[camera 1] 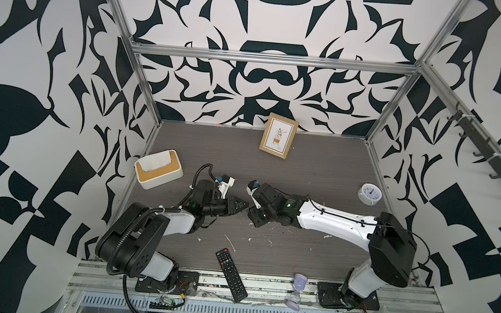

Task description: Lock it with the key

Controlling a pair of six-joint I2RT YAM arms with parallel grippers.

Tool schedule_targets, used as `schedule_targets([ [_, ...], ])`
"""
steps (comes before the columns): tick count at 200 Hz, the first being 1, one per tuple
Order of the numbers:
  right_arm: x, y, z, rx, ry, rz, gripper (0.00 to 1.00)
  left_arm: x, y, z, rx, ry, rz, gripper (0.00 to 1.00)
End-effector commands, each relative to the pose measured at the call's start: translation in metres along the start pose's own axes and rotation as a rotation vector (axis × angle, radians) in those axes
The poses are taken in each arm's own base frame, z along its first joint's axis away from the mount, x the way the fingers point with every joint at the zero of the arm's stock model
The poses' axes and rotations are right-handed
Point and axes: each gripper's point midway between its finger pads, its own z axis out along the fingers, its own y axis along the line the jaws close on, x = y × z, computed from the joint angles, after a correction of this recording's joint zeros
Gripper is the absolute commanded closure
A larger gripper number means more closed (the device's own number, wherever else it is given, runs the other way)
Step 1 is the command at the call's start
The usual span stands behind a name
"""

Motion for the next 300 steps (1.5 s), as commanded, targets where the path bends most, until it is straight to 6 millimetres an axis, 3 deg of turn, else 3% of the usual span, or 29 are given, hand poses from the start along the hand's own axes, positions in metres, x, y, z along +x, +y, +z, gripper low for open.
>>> schedule_targets([
  [1,-0.018,0.007,-0.018,-0.029,-0.085,-0.010,0.80,-0.008,-0.009,0.001,0.030,-0.007,0.022,0.85],
  [25,-0.020,0.005,-0.019,-0.023,-0.098,-0.006,0.79,-0.008,-0.011,0.001,0.033,-0.003,0.020,1.00],
  [57,-0.028,0.000,-0.030,0.002,-0.152,0.008,0.47,-0.014,-0.010,-0.002,0.016,-0.045,-0.026,1.00],
  [71,-0.032,-0.010,-0.044,0.044,-0.209,0.000,0.39,-0.022,-0.013,-0.007,0.005,-0.095,-0.083,1.00],
  [93,-0.043,-0.023,-0.074,0.080,-0.374,0.005,0.38,-0.038,-0.029,-0.022,0.022,-0.203,-0.168,1.00],
  [121,-0.048,-0.012,-0.105,-0.031,-0.619,-0.100,0.37,-0.062,-0.065,-0.051,0.072,-0.354,-0.210,1.00],
  [169,-0.064,0.026,-0.163,-0.212,-0.814,-0.277,0.37,-0.079,-0.101,-0.100,0.097,-0.538,-0.334,1.00],
  [189,-0.074,0.040,-0.180,-0.269,-0.881,-0.323,0.38,-0.077,-0.111,-0.108,0.110,-0.536,-0.403,1.00],
  [209,-0.083,0.060,-0.194,-0.352,-0.907,-0.366,0.39,-0.073,-0.108,-0.113,0.111,-0.542,-0.494,1.00],
  [233,-0.090,0.071,-0.194,-0.393,-0.918,-0.381,0.42,-0.073,-0.113,-0.119,0.169,-0.561,-0.560,1.00],
  [300,-0.103,0.075,-0.175,-0.369,-1.010,-0.429,0.43,-0.074,-0.134,-0.121,0.222,-0.523,-0.534,1.00],
])
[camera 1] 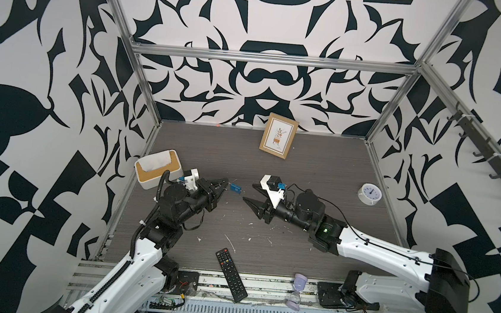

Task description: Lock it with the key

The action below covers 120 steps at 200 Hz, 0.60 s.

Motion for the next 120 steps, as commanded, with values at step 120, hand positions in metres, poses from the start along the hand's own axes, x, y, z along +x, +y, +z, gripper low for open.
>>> schedule_targets([
  [120,-0.008,-0.001,0.033,-0.012,-0.087,-0.002,0.57,0.012,-0.033,0.006,0.114,0.081,0.007,1.00],
])
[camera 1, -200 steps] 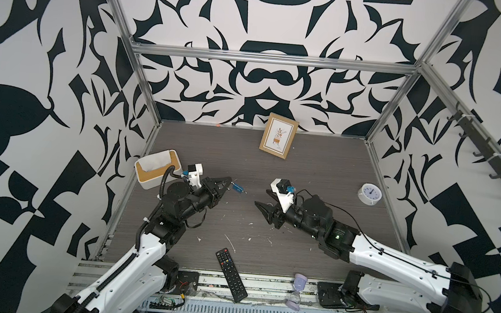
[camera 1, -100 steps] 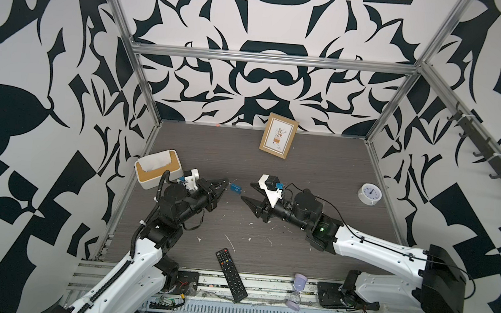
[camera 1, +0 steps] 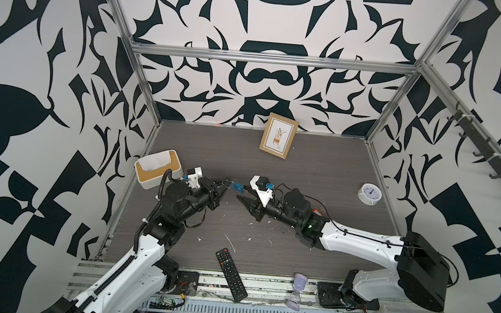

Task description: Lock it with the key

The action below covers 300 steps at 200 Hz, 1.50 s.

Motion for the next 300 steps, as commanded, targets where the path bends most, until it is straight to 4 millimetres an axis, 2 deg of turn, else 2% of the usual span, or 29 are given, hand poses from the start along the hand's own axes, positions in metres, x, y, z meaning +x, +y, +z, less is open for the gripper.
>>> schedule_targets([
  [1,-0.041,0.004,0.001,-0.012,-0.116,0.011,0.57,0.007,-0.027,-0.001,0.084,0.030,0.029,1.00],
  [122,-0.046,-0.003,-0.001,0.027,-0.140,0.033,0.58,0.009,-0.023,0.003,0.092,0.051,0.035,1.00],
  [165,-0.049,-0.002,0.000,0.023,-0.144,0.038,0.62,0.010,-0.027,0.004,0.101,0.058,0.044,1.00],
  [215,-0.048,-0.003,-0.001,0.024,-0.140,0.048,0.81,0.011,-0.023,0.007,0.095,0.068,0.048,1.00],
  [239,-0.048,-0.005,-0.003,0.032,-0.140,0.071,1.00,0.010,-0.020,0.009,0.090,0.071,0.075,1.00],
  [256,-0.045,-0.006,-0.004,0.038,-0.109,0.111,1.00,0.011,-0.017,0.013,0.090,0.082,0.124,1.00],
  [278,-0.037,-0.013,-0.007,0.057,-0.018,0.199,1.00,0.014,-0.022,0.017,0.130,0.104,0.279,1.00],
  [300,-0.031,-0.022,-0.014,0.041,0.045,0.327,1.00,0.022,-0.024,0.025,0.112,0.160,0.461,0.68],
])
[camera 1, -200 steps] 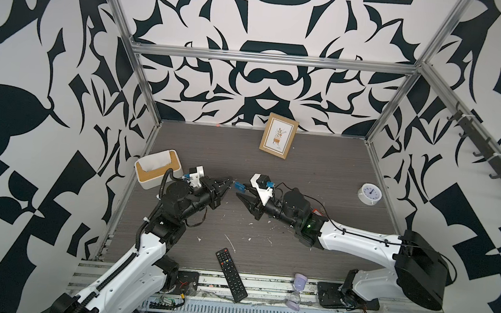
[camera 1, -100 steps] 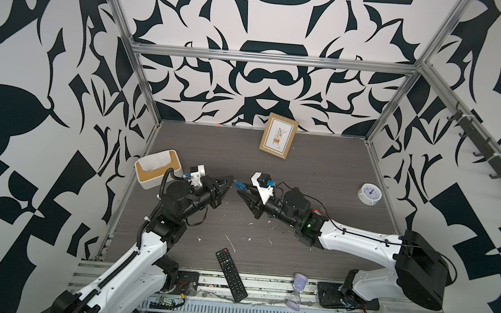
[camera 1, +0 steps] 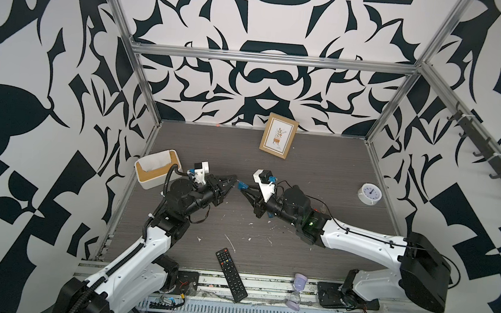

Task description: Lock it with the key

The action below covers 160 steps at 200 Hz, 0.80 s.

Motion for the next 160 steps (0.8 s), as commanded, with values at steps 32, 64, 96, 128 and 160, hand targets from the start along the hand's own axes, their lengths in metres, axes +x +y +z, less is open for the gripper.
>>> schedule_targets([
  [32,-0.024,-0.009,-0.030,-0.117,0.072,0.346,1.00,0.008,-0.020,0.007,0.004,0.088,0.482,0.29],
  [64,-0.017,-0.007,-0.051,-0.180,0.132,0.465,1.00,0.014,-0.018,0.006,0.008,0.121,0.601,0.25],
  [96,-0.014,0.000,-0.066,-0.242,0.147,0.520,1.00,0.022,-0.004,0.009,0.015,0.176,0.615,0.28],
  [128,-0.009,0.004,-0.069,-0.264,0.155,0.546,1.00,0.033,-0.005,0.014,0.096,0.236,0.572,0.33],
  [160,-0.013,0.002,-0.069,-0.265,0.126,0.552,1.00,0.041,-0.006,0.016,0.144,0.289,0.540,0.43],
])
